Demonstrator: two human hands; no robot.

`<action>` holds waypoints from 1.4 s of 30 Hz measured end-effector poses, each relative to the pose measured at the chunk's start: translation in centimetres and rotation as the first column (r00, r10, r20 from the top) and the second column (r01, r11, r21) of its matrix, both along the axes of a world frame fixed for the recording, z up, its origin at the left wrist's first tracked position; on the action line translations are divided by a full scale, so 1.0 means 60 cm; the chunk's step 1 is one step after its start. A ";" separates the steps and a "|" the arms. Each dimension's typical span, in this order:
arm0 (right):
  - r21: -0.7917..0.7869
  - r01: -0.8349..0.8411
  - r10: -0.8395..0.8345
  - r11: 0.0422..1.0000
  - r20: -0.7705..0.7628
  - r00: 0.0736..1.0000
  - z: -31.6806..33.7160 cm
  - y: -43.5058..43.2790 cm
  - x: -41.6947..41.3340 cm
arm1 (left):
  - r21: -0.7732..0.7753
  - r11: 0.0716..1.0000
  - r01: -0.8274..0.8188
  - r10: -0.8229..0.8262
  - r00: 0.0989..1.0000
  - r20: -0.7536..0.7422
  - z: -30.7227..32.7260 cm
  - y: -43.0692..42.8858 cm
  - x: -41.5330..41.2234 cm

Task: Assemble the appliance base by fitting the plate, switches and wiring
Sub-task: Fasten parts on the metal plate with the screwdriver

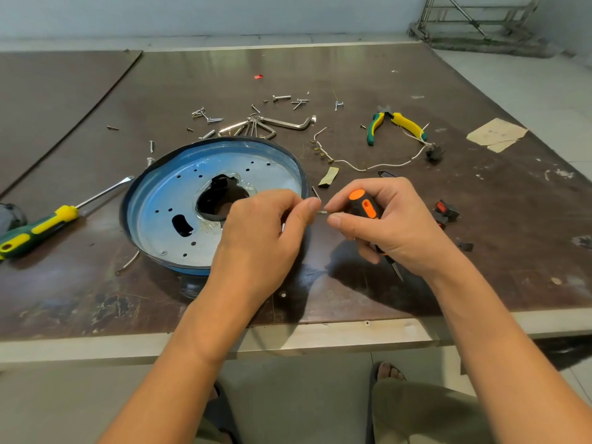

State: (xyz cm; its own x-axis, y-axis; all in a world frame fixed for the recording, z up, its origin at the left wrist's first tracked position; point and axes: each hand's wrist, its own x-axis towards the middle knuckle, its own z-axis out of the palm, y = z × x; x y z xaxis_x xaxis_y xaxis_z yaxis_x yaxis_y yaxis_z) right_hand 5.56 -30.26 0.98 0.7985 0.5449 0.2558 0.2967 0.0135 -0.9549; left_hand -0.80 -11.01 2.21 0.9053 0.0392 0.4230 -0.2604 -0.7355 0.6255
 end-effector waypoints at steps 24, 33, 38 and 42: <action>-0.664 0.582 -0.398 0.470 0.429 0.811 -0.029 -0.022 0.046 | 0.512 0.847 -0.140 0.246 0.958 -0.145 0.001 0.018 -0.011; -0.707 0.561 -0.430 0.431 0.386 0.816 -0.031 -0.021 0.046 | 0.538 0.835 -0.114 0.253 0.948 -0.191 -0.001 0.018 -0.007; -0.610 0.626 -0.462 0.486 0.428 0.776 -0.018 -0.018 0.044 | 0.565 0.815 -0.131 0.250 0.958 -0.138 0.014 0.019 -0.014; -0.305 0.478 -0.506 0.824 -0.016 0.862 -0.005 -0.009 0.032 | 0.370 0.903 -0.218 0.241 0.970 -0.017 0.037 0.035 -0.020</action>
State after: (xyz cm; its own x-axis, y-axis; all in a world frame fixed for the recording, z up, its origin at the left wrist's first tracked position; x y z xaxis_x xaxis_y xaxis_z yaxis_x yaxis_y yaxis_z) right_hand 7.49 -30.83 0.70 0.9919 0.1097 0.0642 0.1018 -0.3833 -0.9180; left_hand -2.00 -8.91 4.45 0.9142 0.1033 0.3918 -0.0268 -0.9494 0.3129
